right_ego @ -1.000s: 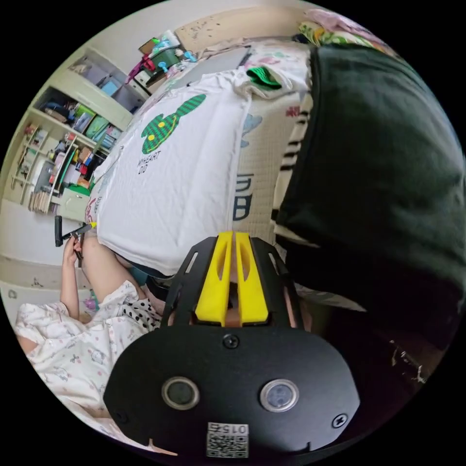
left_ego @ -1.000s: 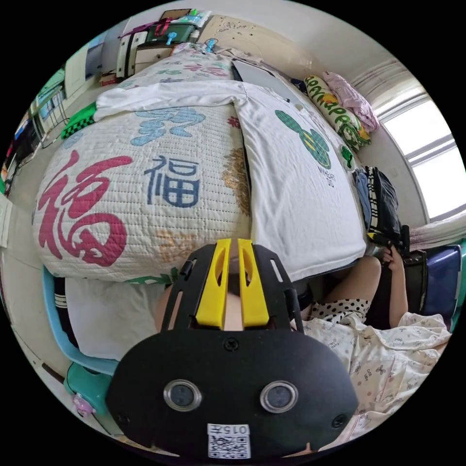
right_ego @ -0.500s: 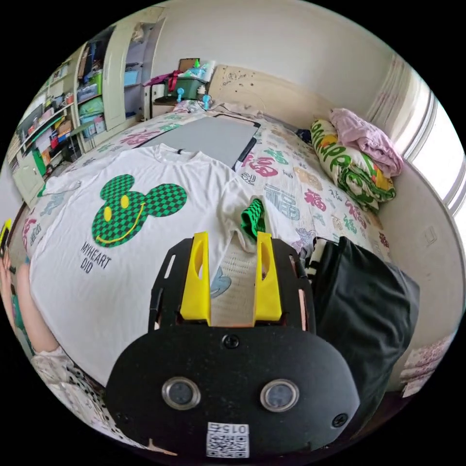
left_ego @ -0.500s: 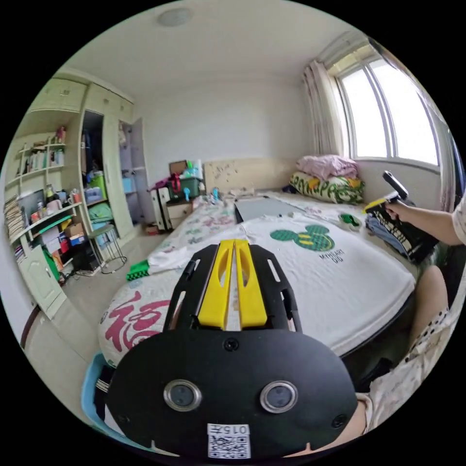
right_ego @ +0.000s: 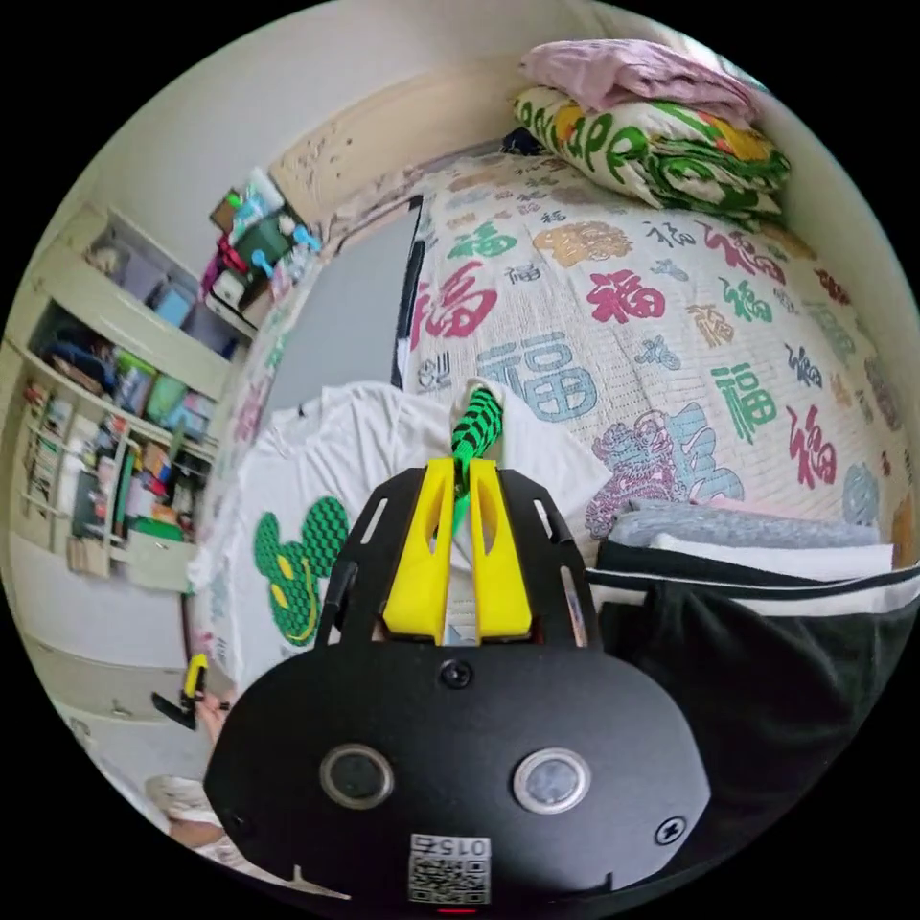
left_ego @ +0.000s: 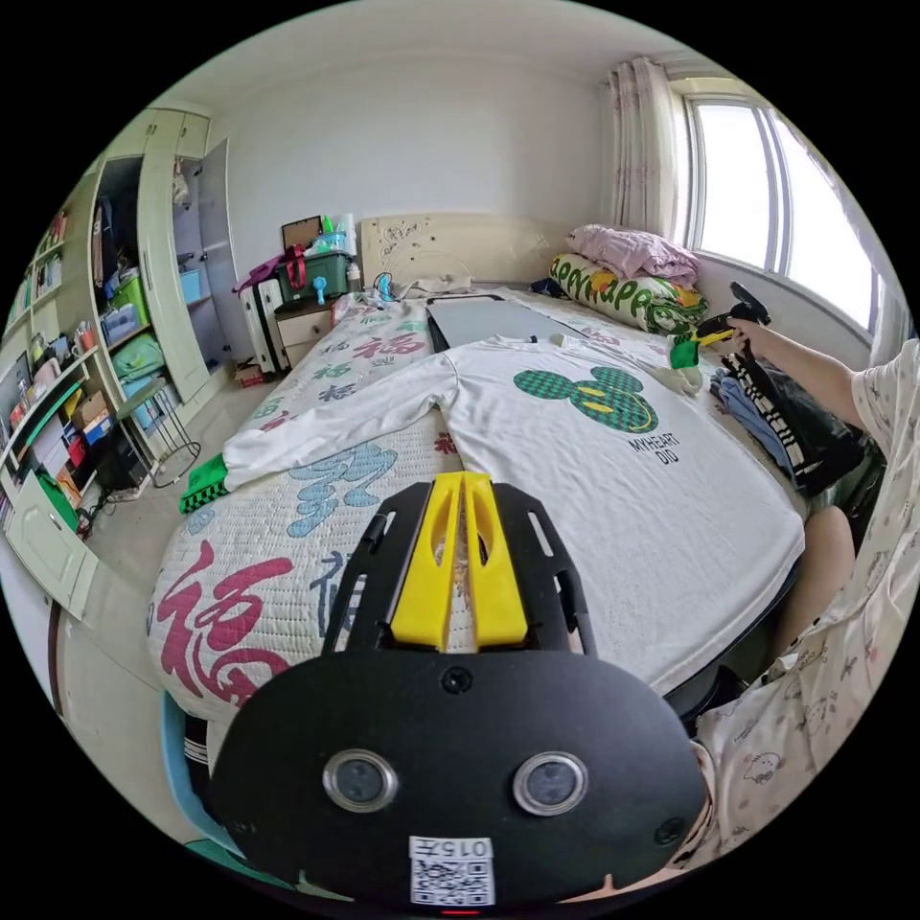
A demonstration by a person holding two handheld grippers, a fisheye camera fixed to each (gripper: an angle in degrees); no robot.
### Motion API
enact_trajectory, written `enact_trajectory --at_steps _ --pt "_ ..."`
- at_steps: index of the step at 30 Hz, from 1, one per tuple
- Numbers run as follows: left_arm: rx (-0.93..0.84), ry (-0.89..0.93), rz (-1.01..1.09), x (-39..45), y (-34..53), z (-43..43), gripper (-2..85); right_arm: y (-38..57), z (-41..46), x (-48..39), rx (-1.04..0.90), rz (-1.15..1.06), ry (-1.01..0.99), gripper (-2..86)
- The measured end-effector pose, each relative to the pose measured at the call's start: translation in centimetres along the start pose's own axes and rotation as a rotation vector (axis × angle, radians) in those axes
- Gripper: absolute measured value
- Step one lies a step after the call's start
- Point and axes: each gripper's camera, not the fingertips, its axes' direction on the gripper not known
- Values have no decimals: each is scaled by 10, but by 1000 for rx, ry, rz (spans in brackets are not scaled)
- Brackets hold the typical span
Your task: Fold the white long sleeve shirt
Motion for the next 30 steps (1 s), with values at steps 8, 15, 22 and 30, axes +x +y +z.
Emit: enact_trajectory --at_steps 8,15,22,30 --pt "-47 -46 17 8 0 8 -8 -28 -237 143 507 517 -206 24" --pt "-70 -69 5 4 10 17 -7 -1 -317 171 757 614 -265 28" --pt "-50 -29 0 -9 32 25 -8 25 -375 134 912 505 -143 54" --pt "-20 -9 44 -18 66 38 -8 90 -420 149 931 564 -171 50"
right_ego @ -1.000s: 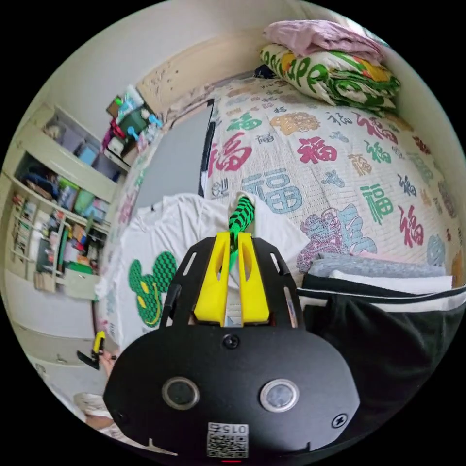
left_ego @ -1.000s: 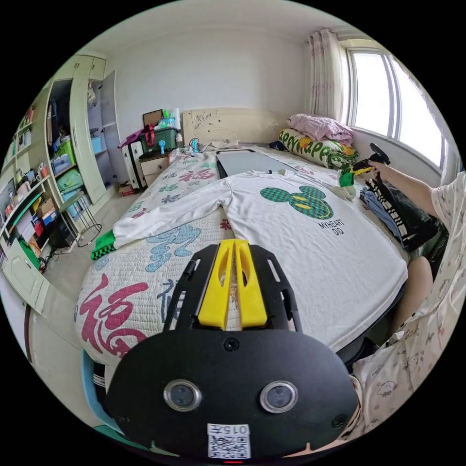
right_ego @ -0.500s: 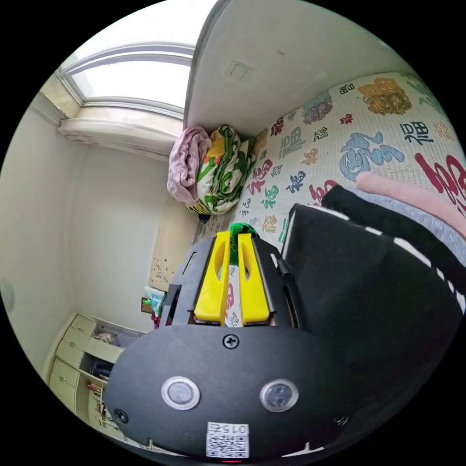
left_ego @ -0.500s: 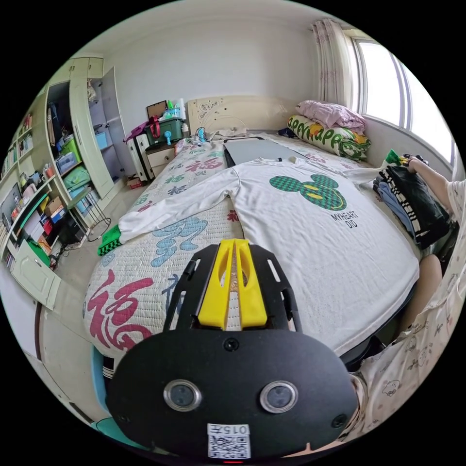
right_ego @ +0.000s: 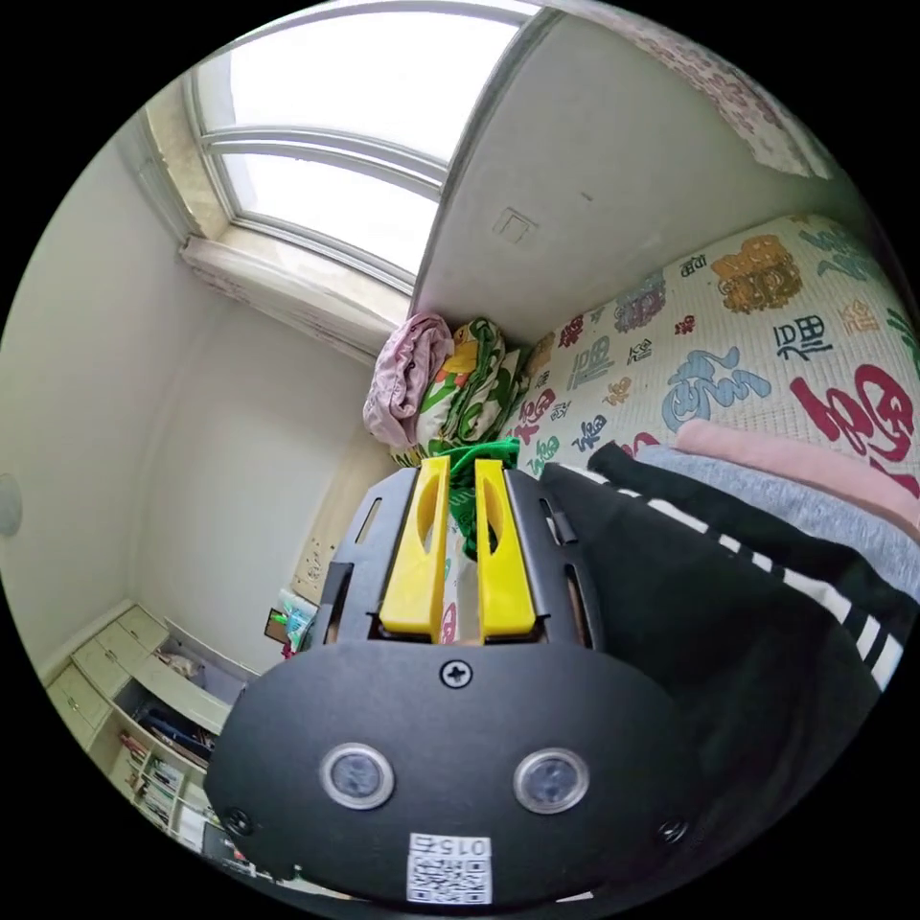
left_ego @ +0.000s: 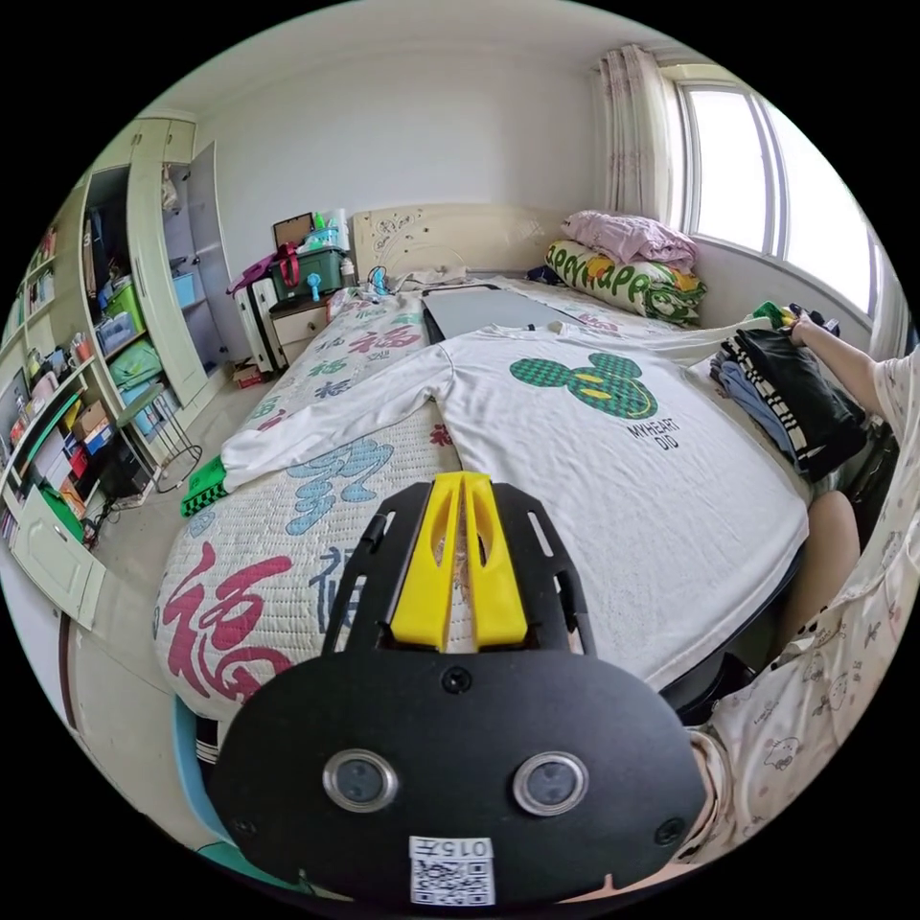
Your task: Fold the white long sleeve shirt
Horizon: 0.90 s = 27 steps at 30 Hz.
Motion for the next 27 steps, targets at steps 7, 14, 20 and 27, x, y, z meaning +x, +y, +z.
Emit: enact_trajectory --at_steps 7,14,20,27 --pt "100 51 -89 -41 48 3 -8 -8 -88 57 116 118 -144 46" --pt "153 69 -175 -83 85 23 -6 65 -155 22 -84 -314 -150 67" --pt "-23 112 -149 -117 79 73 38 244 -239 45 -570 -749 -374 71" --pt "-220 483 -290 -180 103 128 99 455 -240 222 -1080 -891 -195 123"
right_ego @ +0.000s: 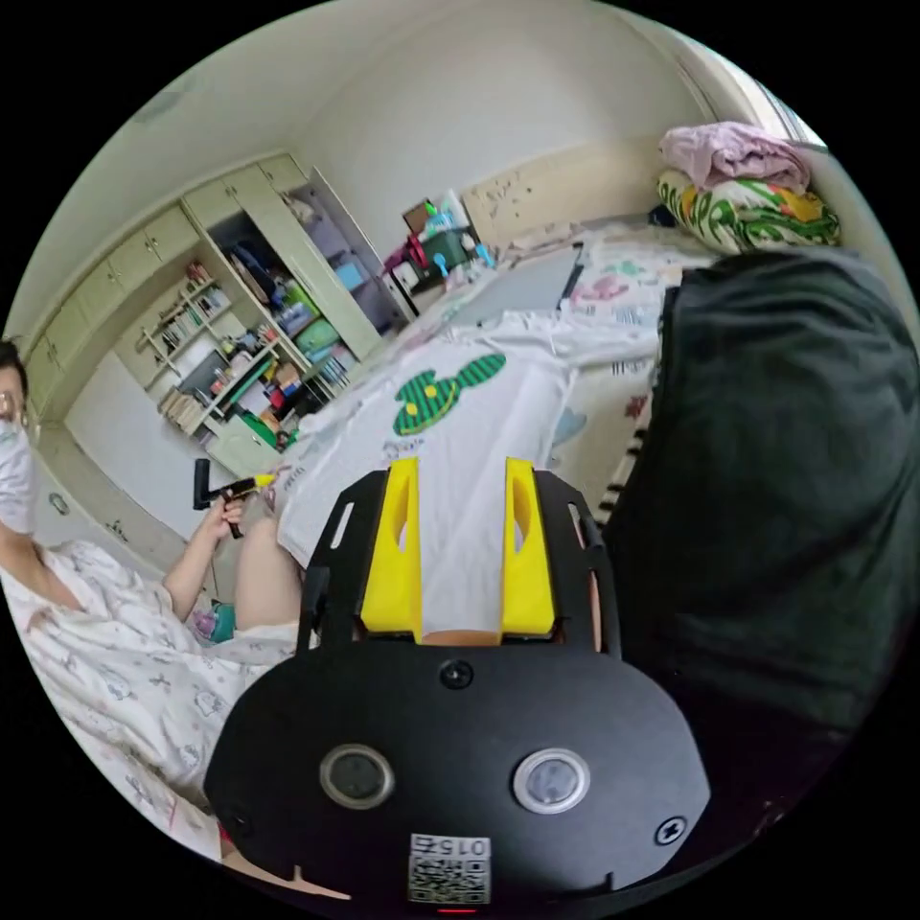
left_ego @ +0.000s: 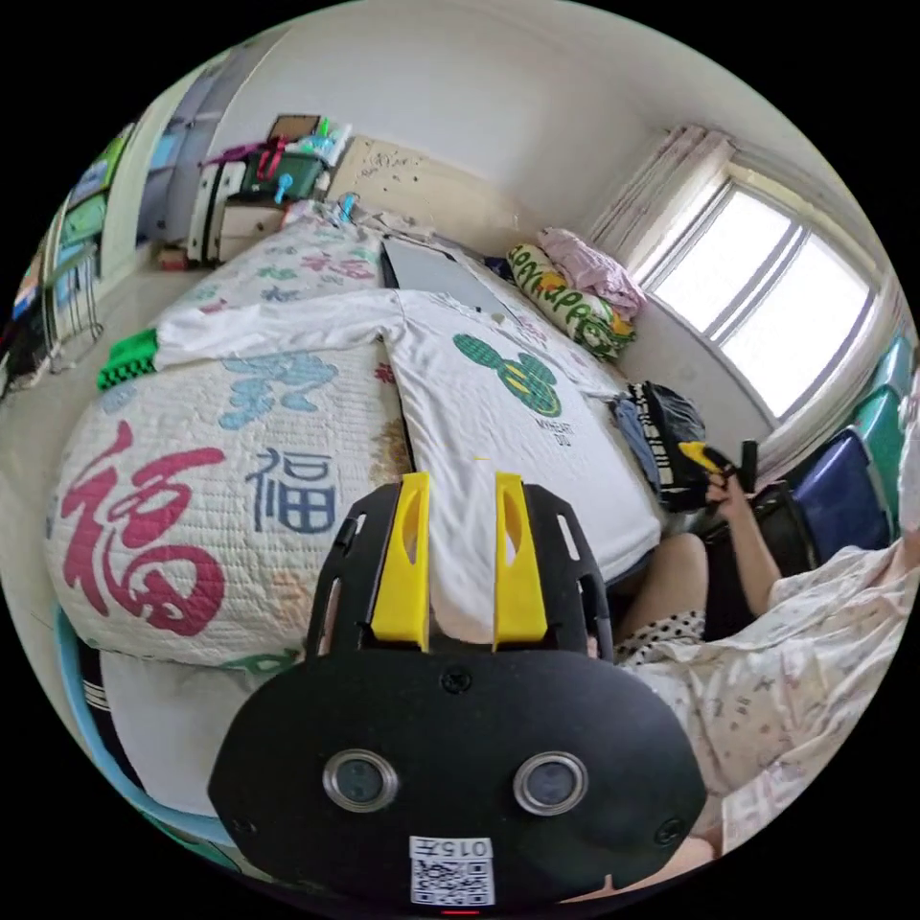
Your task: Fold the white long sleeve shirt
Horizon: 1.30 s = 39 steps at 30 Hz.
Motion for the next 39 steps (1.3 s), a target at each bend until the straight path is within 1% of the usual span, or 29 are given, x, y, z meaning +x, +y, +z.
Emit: enact_trajectory --at_steps 1,4,8,10,12,15,18,20,22,24,27,29,32,39 --pt "-17 -10 -5 -3 1 4 101 20 21 8 -22 19 -17 128" --pt "-91 -50 2 -12 3 23 104 64 56 36 -4 93 -37 135" --pt "-159 -88 -8 -24 -18 40 102 95 85 73 -5 170 21 136" --pt "-208 -100 -6 -29 -29 49 93 107 110 91 -53 184 34 136" --pt "-283 -122 1 -32 -42 64 80 116 132 100 -108 175 95 136" --pt "-330 -183 6 -34 -58 69 67 134 170 115 -183 155 203 136" --pt "-359 -199 12 -37 -69 66 52 149 193 132 -182 132 247 134" --pt "-348 -199 19 -38 -73 55 40 153 205 147 -204 134 270 122" --pt "-326 -193 20 -40 -75 41 26 159 222 170 -250 154 303 63" --pt "-301 -189 21 -41 -79 22 11 165 230 188 -265 166 312 22" --pt "-298 -216 30 -39 -86 8 3 176 235 219 -250 190 301 7" --pt "-343 -259 50 -35 -98 7 0 182 245 234 -258 182 317 3" --pt "-400 -284 47 -38 -115 5 -1 187 278 244 -290 137 414 1" --pt "-447 -328 54 -36 -147 -25 -1 201 352 227 -362 -125 790 1"
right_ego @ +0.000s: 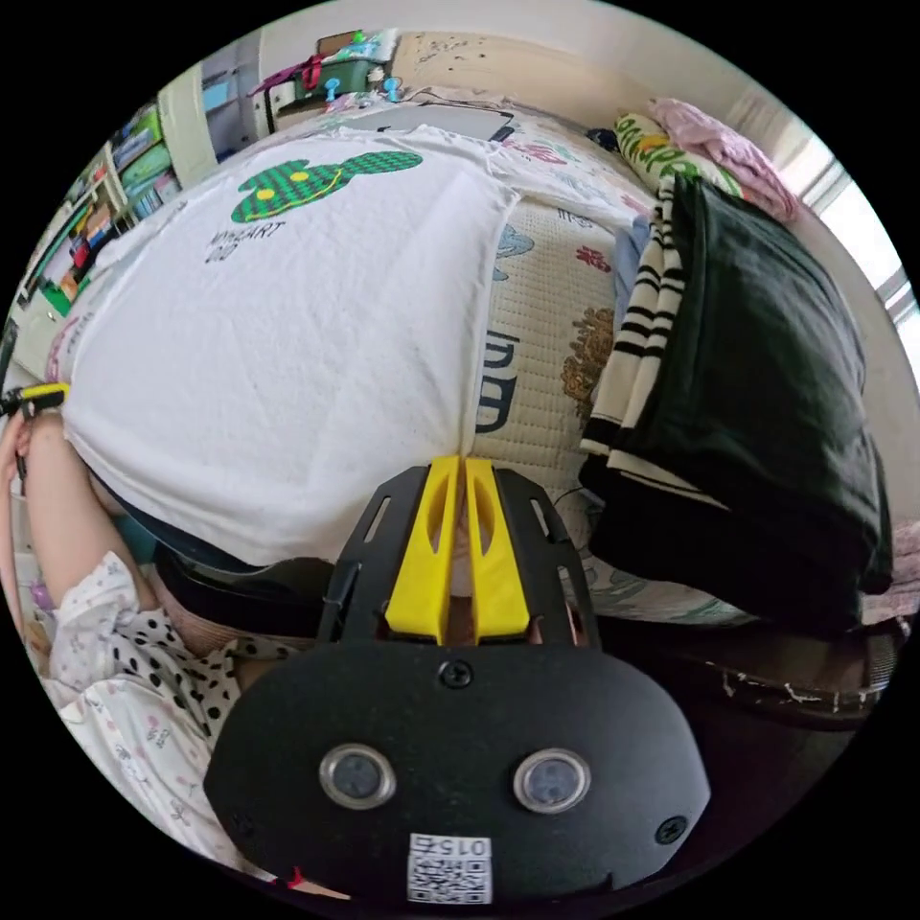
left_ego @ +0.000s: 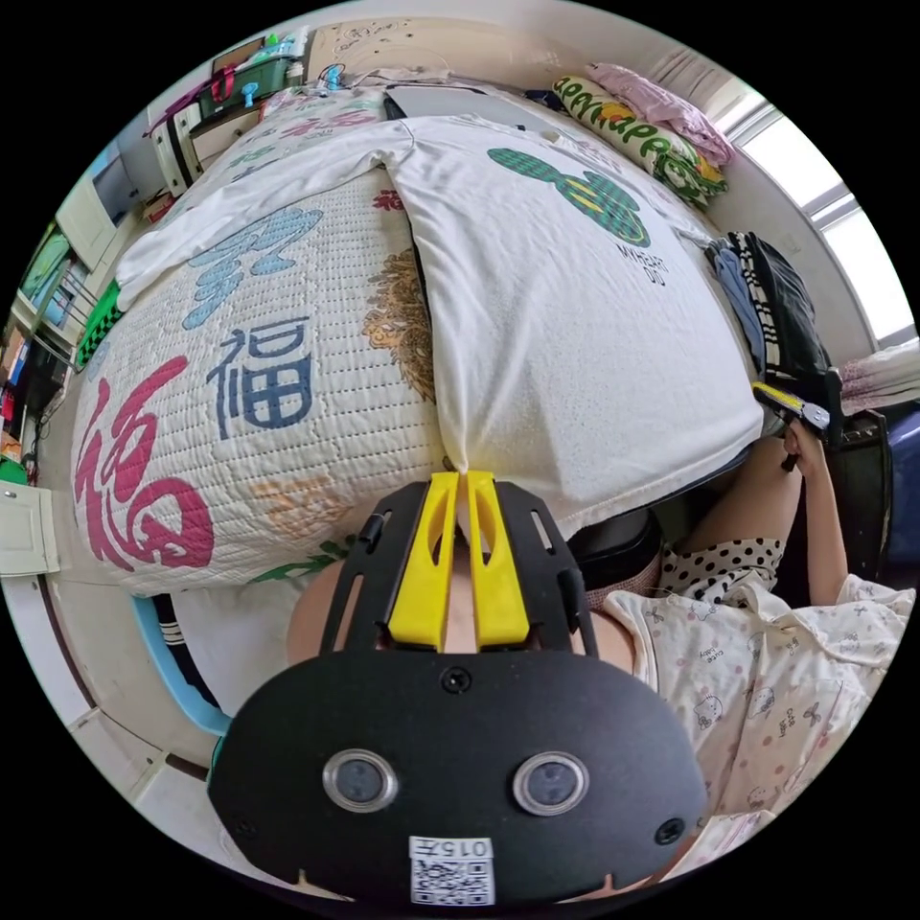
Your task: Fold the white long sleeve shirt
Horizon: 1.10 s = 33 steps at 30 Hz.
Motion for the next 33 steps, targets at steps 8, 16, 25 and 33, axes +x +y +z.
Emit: enact_trajectory --at_steps 8,16,25,33 --pt "22 107 -28 -54 15 -74 2 -13 17 67 22 87 -78 9" --pt "123 126 -73 -112 44 -185 3 -30 -32 231 157 388 -358 29" --pt "342 -91 32 -103 -56 -409 7 -155 -88 351 435 429 -391 46" --pt "416 144 520 81 -413 -460 41 -347 -47 454 441 622 -330 66"
